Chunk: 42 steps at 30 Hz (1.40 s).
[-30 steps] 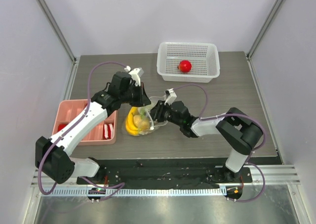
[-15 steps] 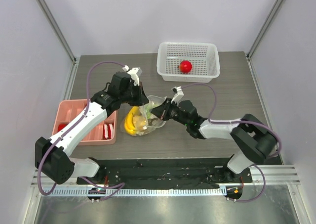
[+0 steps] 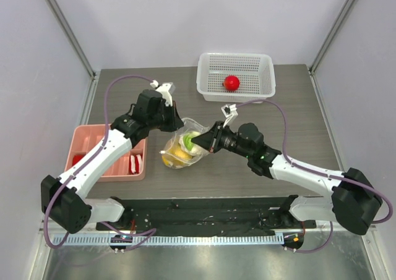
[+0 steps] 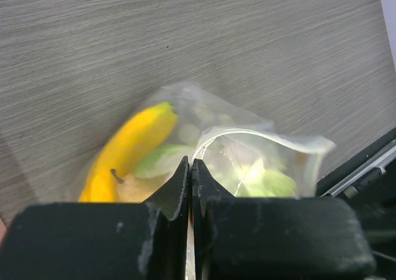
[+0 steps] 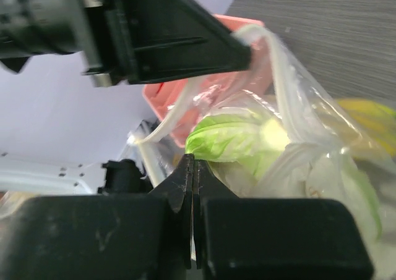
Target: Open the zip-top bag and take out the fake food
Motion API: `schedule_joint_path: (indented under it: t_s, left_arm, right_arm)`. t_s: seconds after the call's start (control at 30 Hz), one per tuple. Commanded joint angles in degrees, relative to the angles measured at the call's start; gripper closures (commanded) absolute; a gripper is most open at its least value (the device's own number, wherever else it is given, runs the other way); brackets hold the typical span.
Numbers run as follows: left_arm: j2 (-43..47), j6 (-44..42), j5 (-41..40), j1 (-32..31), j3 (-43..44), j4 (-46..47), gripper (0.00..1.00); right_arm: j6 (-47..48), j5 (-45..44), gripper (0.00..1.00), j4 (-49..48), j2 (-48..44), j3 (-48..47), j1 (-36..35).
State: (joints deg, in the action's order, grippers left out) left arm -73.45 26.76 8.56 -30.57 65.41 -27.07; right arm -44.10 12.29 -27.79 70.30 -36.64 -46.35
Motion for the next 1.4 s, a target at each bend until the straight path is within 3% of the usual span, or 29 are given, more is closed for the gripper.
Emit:
schedule_joint_path:
  t_s: [0.0, 0.17, 0.3, 0.4, 0.73, 0.93, 1.13, 1.37]
  left_arm:
    - [-0.20, -0.83, -0.99, 0.42, 1.48, -0.61, 1.00]
    - [-0.20, -0.40, -0.04, 1.38, 1.39, 0.08, 1.00]
    - [-2.13, 1.10, 9.78, 1.83, 0.51, 3.86, 1.00]
    - [-3.28, 2.24, 13.59, 1.83, 0.42, 4.39, 1.00]
    - [0.50, 1.54, 2.35, 1.91, -0.02, 2.20, 1.00]
    - [0.50, 1.80, -1.17, 1.91, 0.77, -0.08, 1.00]
    - [-1.25, 1.19, -5.65, 1.91, 2.53, -3.69, 1.00]
    - [0.85, 1.54, -3.11, 1.91, 0.86, -0.71, 1.00]
  right_arm:
    - [2.43, 9.06, 0.99, -4.11, -4.64, -4.14, -0.76]
    - [5.16, 14.06, 0.99, -4.10, -6.41, -5.10, -0.67]
    - [2.97, 20.48, 0.99, -12.89, -2.03, -7.74, -0.94]
    - [5.15, 19.00, 0.99, -12.38, 0.79, -12.38, -0.94]
    - [9.73, 8.10, 0.99, -6.84, -1.22, -19.43, 1.26]
    - [15.97, -2.61, 0.99, 4.83, -5.08, -22.86, 2.48]
    - [8.95, 4.48, 0.99, 1.78, -3.51, -24.70, 14.60]
    - [12.00, 3.45, 0.99, 4.23, 7.02, -33.03, 24.37]
